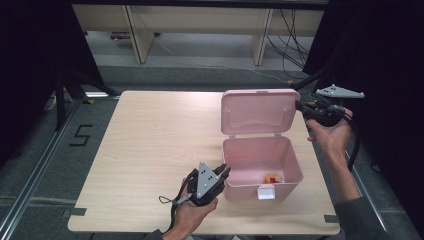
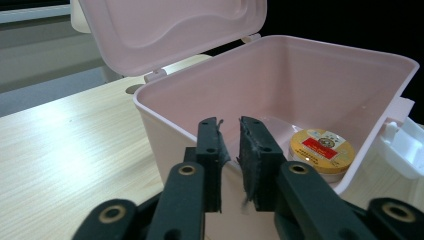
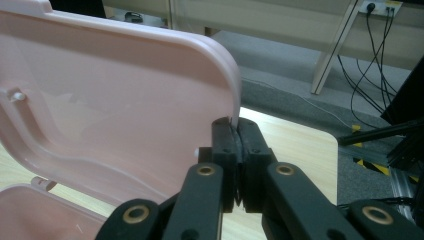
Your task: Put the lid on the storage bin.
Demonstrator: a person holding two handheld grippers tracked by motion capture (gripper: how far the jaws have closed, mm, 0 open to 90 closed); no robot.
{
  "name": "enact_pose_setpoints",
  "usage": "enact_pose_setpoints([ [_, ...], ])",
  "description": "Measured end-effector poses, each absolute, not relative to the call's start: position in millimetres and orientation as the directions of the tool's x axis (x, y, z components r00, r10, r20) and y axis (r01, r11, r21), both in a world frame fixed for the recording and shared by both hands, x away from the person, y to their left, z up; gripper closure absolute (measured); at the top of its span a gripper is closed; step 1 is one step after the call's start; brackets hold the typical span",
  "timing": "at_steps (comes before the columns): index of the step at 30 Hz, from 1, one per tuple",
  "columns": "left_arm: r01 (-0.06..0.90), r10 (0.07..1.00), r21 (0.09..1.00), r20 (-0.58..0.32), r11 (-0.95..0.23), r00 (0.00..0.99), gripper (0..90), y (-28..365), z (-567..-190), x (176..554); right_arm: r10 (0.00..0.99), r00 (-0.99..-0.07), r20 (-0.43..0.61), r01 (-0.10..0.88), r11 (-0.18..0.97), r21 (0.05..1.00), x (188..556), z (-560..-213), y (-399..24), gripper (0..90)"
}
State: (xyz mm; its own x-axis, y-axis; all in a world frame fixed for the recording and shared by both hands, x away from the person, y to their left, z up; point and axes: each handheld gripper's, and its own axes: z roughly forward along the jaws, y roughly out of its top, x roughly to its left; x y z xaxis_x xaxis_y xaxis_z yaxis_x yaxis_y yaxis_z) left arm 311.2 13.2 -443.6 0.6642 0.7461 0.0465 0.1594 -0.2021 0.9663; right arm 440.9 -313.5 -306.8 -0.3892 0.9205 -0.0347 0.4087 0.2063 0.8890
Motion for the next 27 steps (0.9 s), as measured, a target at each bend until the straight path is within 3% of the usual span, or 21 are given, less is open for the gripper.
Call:
enact_pose_setpoints([
  [9, 0.154, 0.747, 0.970, 0.040, -0.189, 0.663, 88.4, 15, -444, 313, 0.914, -0.404, -0.042, 0.389, 0.214, 0.896, 432, -305, -313, 88.6],
  [14, 0.165, 0.729, 0.965, 0.036, -0.203, 0.684, 89.2, 6, -448, 312, 0.911, -0.411, -0.044, 0.370, 0.211, 0.905, 421, -302, -312, 88.5],
  [17, 0.233, 0.703, 0.961, -0.066, -0.146, 0.708, 89.2, 6, -450, 313, 0.906, -0.419, -0.064, 0.355, 0.229, 0.906, 417, -300, -312, 88.4],
  [27, 0.257, 0.680, 0.957, -0.099, -0.135, 0.727, 89.2, 17, -440, 307, 0.915, -0.404, -0.027, 0.395, 0.201, 0.897, 426, -307, -317, 88.5],
])
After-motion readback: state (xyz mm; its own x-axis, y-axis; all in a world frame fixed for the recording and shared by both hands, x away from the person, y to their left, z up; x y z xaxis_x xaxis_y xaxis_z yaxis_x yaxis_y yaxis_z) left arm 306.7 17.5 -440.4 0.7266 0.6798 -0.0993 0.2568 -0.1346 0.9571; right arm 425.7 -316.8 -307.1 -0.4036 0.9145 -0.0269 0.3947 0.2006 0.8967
